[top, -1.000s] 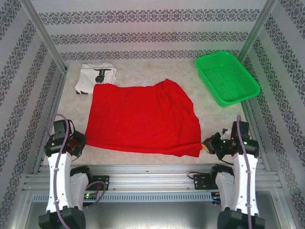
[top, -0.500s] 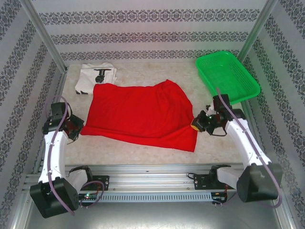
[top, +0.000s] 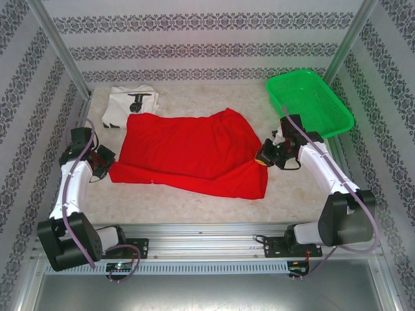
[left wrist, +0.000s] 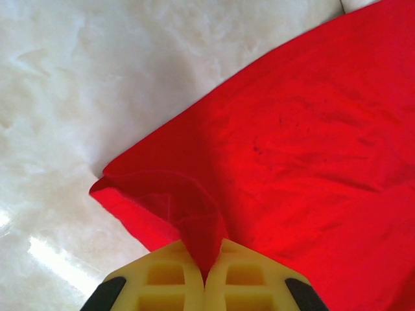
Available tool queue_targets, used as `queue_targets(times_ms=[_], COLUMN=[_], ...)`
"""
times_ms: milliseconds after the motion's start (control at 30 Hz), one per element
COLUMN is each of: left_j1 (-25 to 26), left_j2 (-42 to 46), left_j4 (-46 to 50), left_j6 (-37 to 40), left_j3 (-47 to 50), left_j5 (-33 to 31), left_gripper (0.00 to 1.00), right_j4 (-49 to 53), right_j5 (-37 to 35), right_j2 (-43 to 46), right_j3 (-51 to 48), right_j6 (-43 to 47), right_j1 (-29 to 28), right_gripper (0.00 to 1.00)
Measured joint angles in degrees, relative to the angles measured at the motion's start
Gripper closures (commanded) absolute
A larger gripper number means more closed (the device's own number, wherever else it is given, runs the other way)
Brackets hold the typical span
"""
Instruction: Fold and stack the t-shirts
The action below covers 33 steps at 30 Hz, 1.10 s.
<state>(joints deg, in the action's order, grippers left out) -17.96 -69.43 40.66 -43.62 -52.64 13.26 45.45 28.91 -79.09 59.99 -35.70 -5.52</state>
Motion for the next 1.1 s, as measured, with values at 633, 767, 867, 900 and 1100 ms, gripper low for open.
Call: queue_targets(times_ms=[633, 767, 867, 900, 1100], left_j1=[2.6, 2.6, 2.62, 2.64, 3.04], left_j2=[-6.14, -7.21, -8.76, -9.51, -14.64], left_j4=[-1.64, -1.9, -2.38, -2.49, -2.6], left_j6=[3.34, 3.85, 4.31, 4.46, 5.97], left_j3=[0.17, 0.48, 0.44, 0.31, -2.71], left_j5=[1.29, 1.2, 1.22, 1.2, 0.37], left_gripper=[1.0, 1.0, 1.0, 1.0, 1.0], right_j4=[3.1, 3.41, 3.65, 3.67, 4.0], right_j5=[-3.45, -3.98, -4.09, -4.09, -4.11], right_j2=[-4.7, -6.82, -8.13, -8.52, -10.49], right_j3=[6.34, 8.76, 10.64, 11.28, 13.35], right_j6=[5.97, 6.58, 7.23, 7.45, 7.8], right_j1=[0.04, 0.04, 0.04, 0.04, 0.04], right_gripper=[1.0, 1.0, 1.0, 1.0, 1.0])
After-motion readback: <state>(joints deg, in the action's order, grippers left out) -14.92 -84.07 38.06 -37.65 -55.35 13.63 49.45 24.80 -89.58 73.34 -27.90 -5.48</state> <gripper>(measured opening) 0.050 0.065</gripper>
